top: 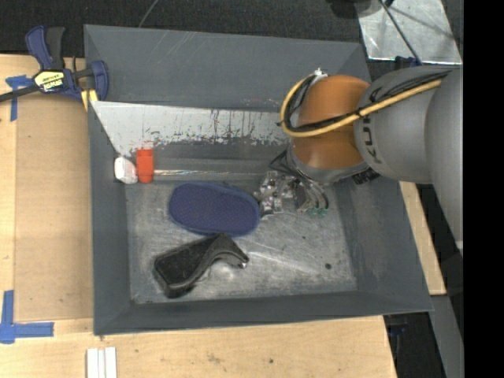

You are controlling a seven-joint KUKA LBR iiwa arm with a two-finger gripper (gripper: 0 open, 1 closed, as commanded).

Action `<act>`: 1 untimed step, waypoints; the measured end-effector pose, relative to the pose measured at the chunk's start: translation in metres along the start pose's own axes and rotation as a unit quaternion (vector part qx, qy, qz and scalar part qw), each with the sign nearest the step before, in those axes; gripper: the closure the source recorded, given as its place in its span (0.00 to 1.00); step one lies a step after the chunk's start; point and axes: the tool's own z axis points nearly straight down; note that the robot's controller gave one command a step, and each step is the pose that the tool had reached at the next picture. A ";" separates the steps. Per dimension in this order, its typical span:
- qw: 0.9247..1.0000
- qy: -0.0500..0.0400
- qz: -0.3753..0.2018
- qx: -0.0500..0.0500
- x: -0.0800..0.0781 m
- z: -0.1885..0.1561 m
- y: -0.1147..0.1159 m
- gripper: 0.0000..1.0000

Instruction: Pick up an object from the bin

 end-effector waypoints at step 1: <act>1.000 0.003 0.015 0.000 -0.014 -0.122 0.024 1.00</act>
Offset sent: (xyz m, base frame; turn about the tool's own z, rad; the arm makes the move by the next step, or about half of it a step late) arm 0.0078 0.0236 0.1162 0.0310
